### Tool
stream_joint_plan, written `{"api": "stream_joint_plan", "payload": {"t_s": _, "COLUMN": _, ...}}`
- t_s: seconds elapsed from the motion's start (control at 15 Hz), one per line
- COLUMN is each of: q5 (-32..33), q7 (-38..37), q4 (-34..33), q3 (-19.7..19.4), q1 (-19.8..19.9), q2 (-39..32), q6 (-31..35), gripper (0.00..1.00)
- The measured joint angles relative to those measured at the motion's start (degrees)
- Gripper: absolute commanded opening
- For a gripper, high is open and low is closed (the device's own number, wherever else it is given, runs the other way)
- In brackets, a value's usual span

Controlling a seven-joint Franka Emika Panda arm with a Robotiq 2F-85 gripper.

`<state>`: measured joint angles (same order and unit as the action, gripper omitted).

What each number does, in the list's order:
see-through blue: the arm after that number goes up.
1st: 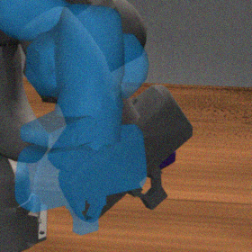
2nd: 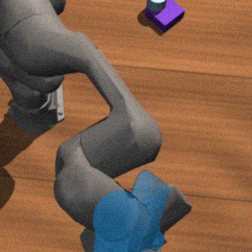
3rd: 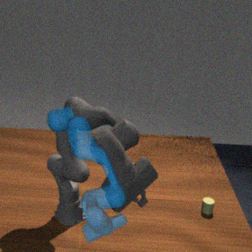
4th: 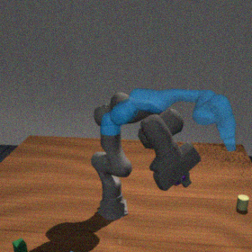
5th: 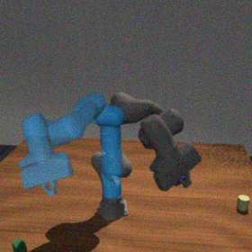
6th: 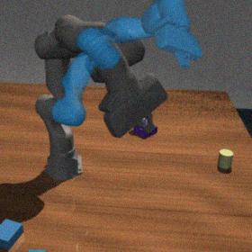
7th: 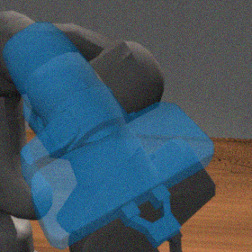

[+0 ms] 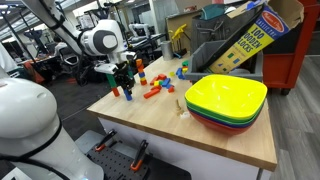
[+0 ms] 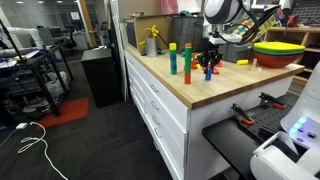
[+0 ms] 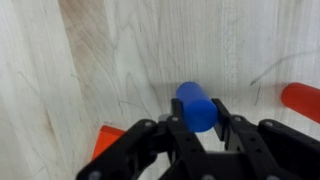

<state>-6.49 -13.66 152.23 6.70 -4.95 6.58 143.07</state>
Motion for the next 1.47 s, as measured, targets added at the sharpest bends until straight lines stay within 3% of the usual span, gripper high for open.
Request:
{"api": "stream_joint_plan", "payload": {"t_s": 0.4, "q5": 4.1, "q7": -6.9, "q4": 0.0, "q3": -0.2, "q1": 1.3, "q2": 2.8, "q6": -2.4, "gripper": 0.08}}
{"api": "stream_joint_plan", "payload": {"t_s": 0.73, "q5": 3.8, "q7": -7.3, "q4": -1.2, "q3": -0.3, "q1": 1.7, "q2": 8.6, "q6": -11.8, "gripper": 0.08}}
{"api": "stream_joint_plan", "payload": {"t_s": 1.07, "q5": 3.7, "q7": -7.3, "q4": -6.4, "q3": -0.3, "q1": 1.7, "q2": 10.7, "q6": -19.9, "gripper": 0.08}}
{"api": "stream_joint_plan", "payload": {"t_s": 1.47, "q5": 3.2, "q7": -7.3, "q4": -12.7, "q3": 0.1, "q1": 1.5, "q2": 10.9, "q6": -23.3, "gripper": 0.08}}
